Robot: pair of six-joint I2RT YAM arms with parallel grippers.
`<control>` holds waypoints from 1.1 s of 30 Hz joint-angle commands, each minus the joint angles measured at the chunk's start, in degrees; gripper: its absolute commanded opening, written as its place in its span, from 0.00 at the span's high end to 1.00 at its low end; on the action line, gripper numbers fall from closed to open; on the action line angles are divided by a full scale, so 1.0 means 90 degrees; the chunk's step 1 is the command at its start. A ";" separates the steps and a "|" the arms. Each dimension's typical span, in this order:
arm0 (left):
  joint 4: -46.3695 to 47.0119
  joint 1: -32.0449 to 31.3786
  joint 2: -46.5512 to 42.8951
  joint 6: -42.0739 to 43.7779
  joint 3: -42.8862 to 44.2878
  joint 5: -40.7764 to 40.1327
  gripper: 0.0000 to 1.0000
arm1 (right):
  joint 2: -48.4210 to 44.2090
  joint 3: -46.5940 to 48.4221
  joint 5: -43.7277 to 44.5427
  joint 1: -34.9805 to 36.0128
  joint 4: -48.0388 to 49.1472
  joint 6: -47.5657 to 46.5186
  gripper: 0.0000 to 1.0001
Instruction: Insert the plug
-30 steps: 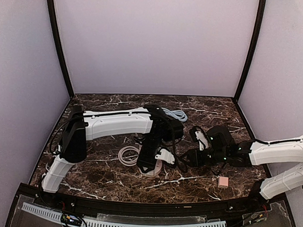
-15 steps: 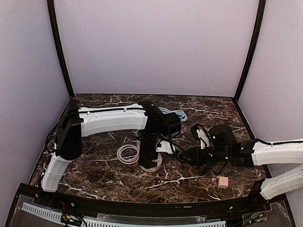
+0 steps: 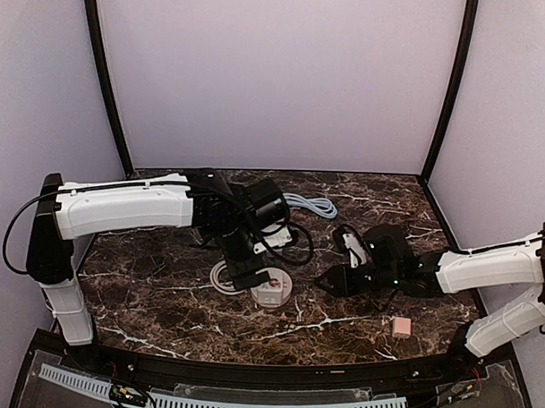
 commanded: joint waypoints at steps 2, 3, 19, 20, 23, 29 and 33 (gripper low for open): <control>0.1934 0.0043 -0.1242 -0.1983 -0.2272 -0.0714 0.01 | 0.0806 0.0491 -0.0462 -0.0047 0.0795 -0.0025 0.52; 0.2095 0.0045 -0.1350 -0.2203 -0.2513 -0.0823 0.01 | 0.0976 0.0653 -0.0489 -0.0048 0.0836 -0.0058 0.52; 0.4671 0.0381 -0.1417 -0.2539 -0.4746 -0.0955 0.32 | 0.3895 0.2897 -0.2073 -0.0262 0.0852 -0.0860 0.55; 0.4758 0.0415 -0.1367 -0.2532 -0.4795 -0.0786 0.32 | 0.3989 0.2948 -0.2161 -0.0271 0.0880 -0.0895 0.56; 0.5116 0.0567 -0.1265 -0.2511 -0.4979 -0.0412 0.33 | 0.4203 0.3047 -0.2367 -0.0278 0.0991 -0.0973 0.56; 0.5313 0.0707 -0.0932 -0.2444 -0.5048 -0.0388 0.36 | 0.4407 0.3053 -0.2681 -0.0293 0.1082 -0.0974 0.57; 0.5448 0.0895 -0.0720 -0.2459 -0.5110 -0.0297 0.40 | 0.4285 0.2754 -0.2936 -0.0270 0.1240 -0.0790 0.58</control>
